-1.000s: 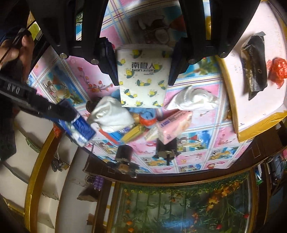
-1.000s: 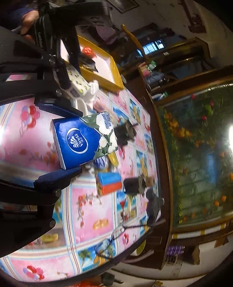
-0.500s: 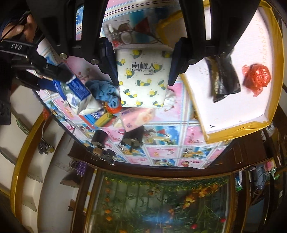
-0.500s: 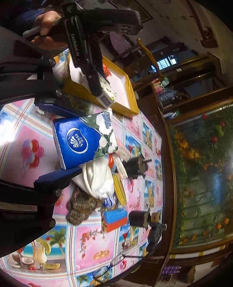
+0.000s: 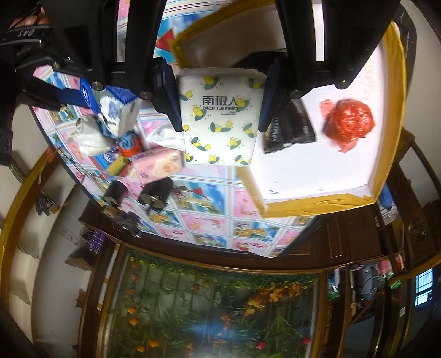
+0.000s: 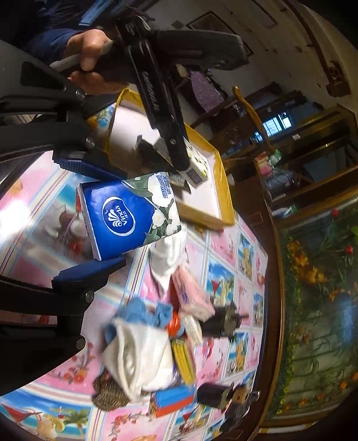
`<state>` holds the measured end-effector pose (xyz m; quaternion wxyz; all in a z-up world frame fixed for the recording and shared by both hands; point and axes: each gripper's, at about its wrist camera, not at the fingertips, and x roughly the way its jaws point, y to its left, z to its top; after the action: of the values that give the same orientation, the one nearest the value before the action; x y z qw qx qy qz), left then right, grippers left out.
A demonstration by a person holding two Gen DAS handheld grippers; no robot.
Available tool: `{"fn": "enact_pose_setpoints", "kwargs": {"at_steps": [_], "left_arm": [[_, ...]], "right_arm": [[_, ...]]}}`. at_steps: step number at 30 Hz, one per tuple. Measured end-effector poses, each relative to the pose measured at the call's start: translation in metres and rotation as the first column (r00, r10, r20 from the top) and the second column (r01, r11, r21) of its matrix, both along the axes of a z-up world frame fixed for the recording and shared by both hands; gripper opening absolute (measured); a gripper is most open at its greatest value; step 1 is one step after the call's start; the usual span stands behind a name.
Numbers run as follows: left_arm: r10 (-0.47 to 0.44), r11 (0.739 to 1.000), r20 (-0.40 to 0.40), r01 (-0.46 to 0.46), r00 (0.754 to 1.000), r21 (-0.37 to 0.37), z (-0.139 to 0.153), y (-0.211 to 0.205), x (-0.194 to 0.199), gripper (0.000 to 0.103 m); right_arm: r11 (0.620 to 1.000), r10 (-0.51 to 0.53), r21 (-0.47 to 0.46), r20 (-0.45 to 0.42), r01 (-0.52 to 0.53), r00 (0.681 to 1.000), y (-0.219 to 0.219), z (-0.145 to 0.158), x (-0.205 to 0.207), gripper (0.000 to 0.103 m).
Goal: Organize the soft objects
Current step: 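Carry both tissue packs over the yellow-rimmed box, then lower both tissue packs into the box and open both tools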
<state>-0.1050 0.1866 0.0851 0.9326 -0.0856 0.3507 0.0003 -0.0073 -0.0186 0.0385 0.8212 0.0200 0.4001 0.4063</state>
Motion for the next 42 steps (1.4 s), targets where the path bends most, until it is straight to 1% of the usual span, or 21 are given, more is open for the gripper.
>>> {"fn": "enact_pose_setpoints", "kwargs": {"at_steps": [7,10,12,17,23,27,30,36,42], "left_arm": [[0.131,0.991,-0.010,-0.131,0.991,-0.001,0.000,0.049,-0.007,0.052],[0.186,0.983,-0.023,-0.186,0.982,-0.006,-0.002,0.070,-0.009,0.052],[0.207,0.978,-0.029,-0.207,0.978,-0.017,-0.003,0.082,-0.009,0.052],[0.228,0.973,-0.052,-0.229,0.972,-0.007,-0.004,0.097,0.004,0.052],[0.268,0.963,-0.105,-0.270,0.958,-0.002,-0.011,0.112,0.031,0.052],[0.278,0.960,-0.138,-0.281,0.951,-0.007,-0.017,0.117,0.045,0.052],[0.278,0.959,-0.157,-0.283,0.948,-0.008,-0.023,0.117,0.052,0.052],[0.290,0.955,-0.168,-0.297,0.942,-0.016,-0.028,0.122,0.059,0.052],[0.291,0.955,-0.176,-0.297,0.940,-0.007,-0.028,0.122,0.064,0.054]], "right_arm": [[0.995,0.099,-0.010,0.006,-0.099,0.995,0.047,0.003,-0.002,0.059],[0.993,0.117,-0.013,-0.006,-0.117,0.993,0.061,0.002,0.002,0.059],[0.993,0.115,-0.011,-0.019,-0.116,0.993,0.070,0.002,0.010,0.059],[0.997,0.080,-0.012,-0.039,-0.080,0.996,0.096,0.004,0.036,0.060],[0.999,0.043,-0.028,-0.091,-0.046,0.995,0.135,-0.010,0.075,0.060],[0.999,0.016,-0.031,-0.089,-0.019,0.996,0.156,-0.016,0.093,0.060],[0.998,0.000,-0.056,-0.092,-0.006,0.996,0.170,-0.021,0.106,0.060],[0.998,-0.018,-0.065,-0.115,0.011,0.993,0.181,-0.025,0.130,0.060],[0.997,-0.016,-0.076,-0.121,0.007,0.993,0.185,-0.025,0.134,0.061]]}}
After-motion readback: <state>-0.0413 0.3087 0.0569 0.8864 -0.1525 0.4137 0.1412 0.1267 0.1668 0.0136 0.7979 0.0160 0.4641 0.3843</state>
